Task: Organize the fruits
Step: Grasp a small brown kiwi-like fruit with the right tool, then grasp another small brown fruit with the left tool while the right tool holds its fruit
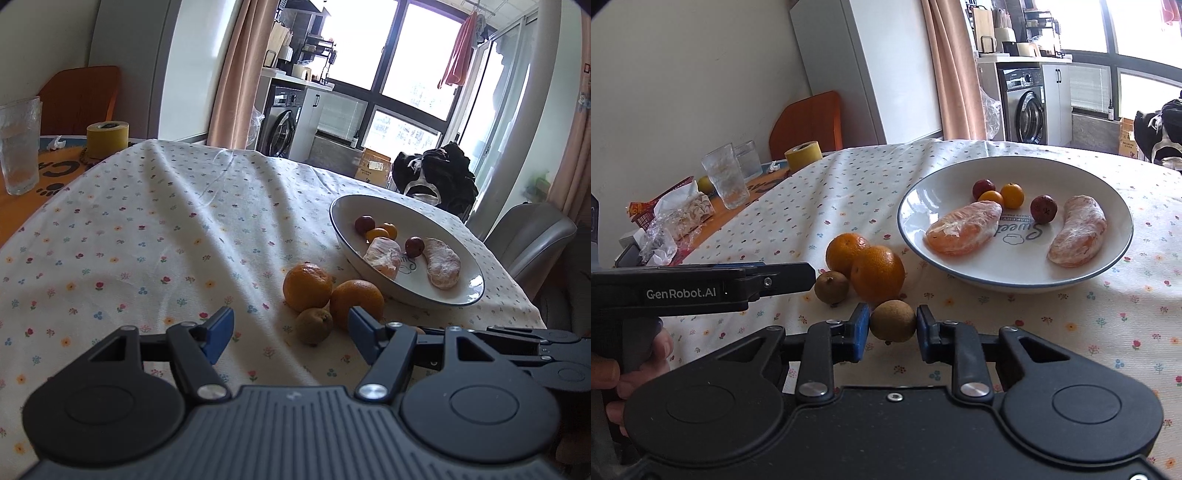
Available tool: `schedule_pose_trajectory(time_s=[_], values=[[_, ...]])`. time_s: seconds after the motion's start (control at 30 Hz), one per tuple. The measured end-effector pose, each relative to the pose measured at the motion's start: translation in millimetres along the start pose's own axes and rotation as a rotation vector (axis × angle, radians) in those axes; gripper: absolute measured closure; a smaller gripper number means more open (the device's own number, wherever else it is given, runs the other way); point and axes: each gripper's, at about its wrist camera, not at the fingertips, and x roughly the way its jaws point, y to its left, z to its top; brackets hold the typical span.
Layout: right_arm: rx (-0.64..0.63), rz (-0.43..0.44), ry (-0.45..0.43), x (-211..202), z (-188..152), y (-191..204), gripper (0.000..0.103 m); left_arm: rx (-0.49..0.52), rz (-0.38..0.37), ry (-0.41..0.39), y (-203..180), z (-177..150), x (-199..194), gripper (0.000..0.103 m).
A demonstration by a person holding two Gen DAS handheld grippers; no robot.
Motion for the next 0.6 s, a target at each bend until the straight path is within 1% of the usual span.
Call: schedule_pose_trajectory(time_s=[0.23, 0.43, 0.6], values=[[0.017, -0.011, -0.019, -10.0, 1.0, -9.8, 0.077, 0.016, -0.006, 0.009, -9.5, 2.3, 13.6, 0.036], [0.032, -0.015, -0.022, -12.7, -1.4, -16.2, 0.077, 0.025, 0.012, 0.02, -13.0, 3.0, 25.9, 0.036], [0.046, -0.012, -0.019, -13.2, -3.1, -20.4, 0.077, 0.029, 0.01, 0.007, -12.4, 4.6, 30.9, 0.036]])
